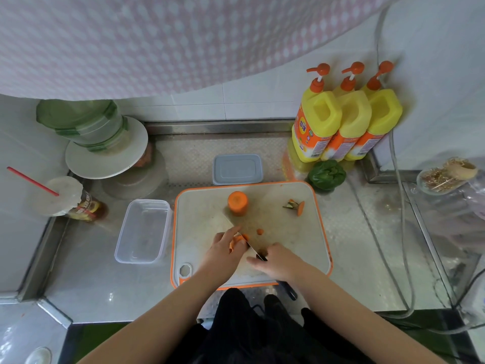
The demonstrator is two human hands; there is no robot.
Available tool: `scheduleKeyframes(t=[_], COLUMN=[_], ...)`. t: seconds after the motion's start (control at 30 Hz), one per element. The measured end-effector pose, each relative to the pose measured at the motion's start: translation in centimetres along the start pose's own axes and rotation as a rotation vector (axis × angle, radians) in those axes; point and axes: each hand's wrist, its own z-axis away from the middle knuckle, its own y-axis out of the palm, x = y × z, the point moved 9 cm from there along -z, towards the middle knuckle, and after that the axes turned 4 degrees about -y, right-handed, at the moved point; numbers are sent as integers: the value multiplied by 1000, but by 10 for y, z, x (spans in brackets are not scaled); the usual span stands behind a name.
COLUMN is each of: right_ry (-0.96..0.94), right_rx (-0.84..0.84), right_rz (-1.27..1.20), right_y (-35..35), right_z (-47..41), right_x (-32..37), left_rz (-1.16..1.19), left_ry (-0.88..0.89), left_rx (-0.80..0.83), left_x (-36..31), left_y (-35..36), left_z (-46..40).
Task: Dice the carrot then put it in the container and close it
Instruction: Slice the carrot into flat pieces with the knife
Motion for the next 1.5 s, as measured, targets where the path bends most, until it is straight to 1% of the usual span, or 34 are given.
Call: scheduleKeyframes(t=[0.07, 0.13, 0.23, 0.27, 0.33, 0.43, 0.53, 0.6, 0.7, 0.77, 0.83, 0.9, 0.97, 1.1, 1.13, 1.2, 1.23, 1.3, 1.33, 1.37, 1.4, 1.43, 1.5], right_ry=[1, 49, 132, 148, 139, 88, 46, -8, -22, -5, 31, 61, 78, 91, 87, 15, -42, -115, -116, -106, -94, -78, -35], right_rx=[-36, -102, -88, -86, -145, -374, -515, -507, -370, -285, -260, -295, -395, -533, -544, -513, -443, -206, -100, -30, 7, -1, -73], right_rz=[-247, -416, -693, -744, -740, -660, -594, -562, -555, -661, -785, -877, -940, -995, -950, -725, -558, -210, -54, 82, 189, 254, 281], right_y=[-11, -19, -8, -6, -14, -54, -78, -75, -51, -40, -38, -44, -58, -77, -78, -76, -72, -49, -35, -23, -13, -7, -5], right_z=[-3, -12, -24, -29, -37, -38, -28, -23, -27, -34, -41, -46, -45, -31, -28, -20, -13, 0, 5, 10, 11, 11, 10], right_x=[-7, -17, -21, -23, -30, -40, -45, -37, -27, -22, -17, -19, -26, -38, -38, -26, -14, 8, 13, 15, 14, 13, 10], left_rz=[35, 54, 53, 54, 65, 87, 87, 84, 88, 97, 105, 107, 107, 117, 120, 127, 134, 150, 157, 163, 168, 169, 159], left_ry=[-2, 0, 0, -1, -2, -2, -6, -3, 0, 3, 0, -8, -8, -3, -2, -3, -3, 0, -2, -4, -1, 10, 43], left_rx=[-8, -8, -1, 1, 1, -2, 5, 6, 7, 10, 11, 10, 12, 16, 16, 19, 20, 21, 19, 12, -3, -26, -83], left_x=[2, 1, 1, 1, 1, 1, 1, 0, 0, -1, -1, -1, 0, 0, 0, 1, 1, 2, 2, 3, 4, 3, 1], left_y=[0, 2, 3, 3, 2, 2, 4, 3, 3, 3, 3, 2, 2, 3, 3, 3, 3, 3, 3, 2, 2, 1, -2], left_z=[0, 1, 1, 1, 1, 1, 1, 1, 1, 2, 3, 3, 2, 2, 2, 1, 1, 1, 1, 0, 0, 1, 4])
